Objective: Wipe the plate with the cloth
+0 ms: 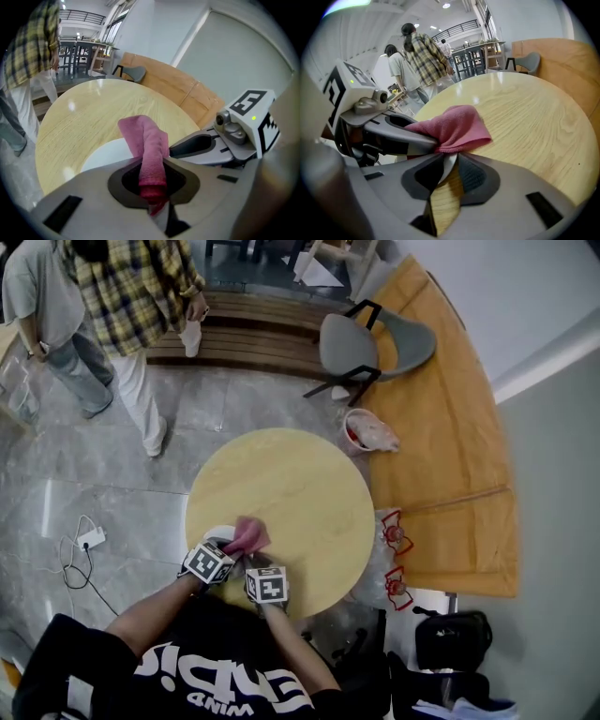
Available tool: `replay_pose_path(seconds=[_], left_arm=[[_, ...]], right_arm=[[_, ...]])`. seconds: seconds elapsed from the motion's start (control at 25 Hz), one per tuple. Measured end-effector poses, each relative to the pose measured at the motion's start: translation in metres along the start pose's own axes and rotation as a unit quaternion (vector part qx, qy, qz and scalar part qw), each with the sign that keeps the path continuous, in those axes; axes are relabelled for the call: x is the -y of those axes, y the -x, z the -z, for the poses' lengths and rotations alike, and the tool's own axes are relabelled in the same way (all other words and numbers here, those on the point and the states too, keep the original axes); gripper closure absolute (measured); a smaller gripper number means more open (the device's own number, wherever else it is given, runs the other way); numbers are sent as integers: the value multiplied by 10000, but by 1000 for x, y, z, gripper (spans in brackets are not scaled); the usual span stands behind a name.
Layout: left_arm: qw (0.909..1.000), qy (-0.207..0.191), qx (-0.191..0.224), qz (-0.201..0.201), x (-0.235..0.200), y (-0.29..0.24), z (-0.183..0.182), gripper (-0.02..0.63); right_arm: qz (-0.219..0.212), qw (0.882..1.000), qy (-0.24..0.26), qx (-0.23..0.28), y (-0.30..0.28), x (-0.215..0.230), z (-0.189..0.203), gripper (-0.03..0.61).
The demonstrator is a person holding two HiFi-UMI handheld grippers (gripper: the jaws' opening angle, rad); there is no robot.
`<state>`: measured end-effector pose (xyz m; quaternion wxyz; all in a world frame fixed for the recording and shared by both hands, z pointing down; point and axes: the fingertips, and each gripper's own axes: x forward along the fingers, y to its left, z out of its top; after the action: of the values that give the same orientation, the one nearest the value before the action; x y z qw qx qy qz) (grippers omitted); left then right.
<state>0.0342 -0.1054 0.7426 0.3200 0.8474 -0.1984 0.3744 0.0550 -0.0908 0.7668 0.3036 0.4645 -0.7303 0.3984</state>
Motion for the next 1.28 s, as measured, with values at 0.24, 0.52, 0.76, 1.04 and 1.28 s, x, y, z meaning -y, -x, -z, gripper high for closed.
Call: replay_pose_path(seconds=[0.24, 0.52, 0.76, 1.04, 1.28], left_arm=[[9999, 162, 19, -39, -5, 1, -1, 562], [9994, 314, 38, -141, -17, 7, 0, 563], [9971, 741, 93, -149, -35, 11, 11, 562], [9963, 821, 119, -236, -48, 21, 17, 563], [9966, 736, 222, -295, -50, 31, 18, 562]], right_arm=[[-30, 9999, -126, 104, 0, 1, -1, 466], [-27, 9997, -210, 122, 1, 2, 0, 468], [16, 9993, -309, 185, 2, 3, 0, 469], [46, 9989, -392, 233, 1, 5, 1, 471], [80, 9987, -430, 255, 2, 3, 1, 471]])
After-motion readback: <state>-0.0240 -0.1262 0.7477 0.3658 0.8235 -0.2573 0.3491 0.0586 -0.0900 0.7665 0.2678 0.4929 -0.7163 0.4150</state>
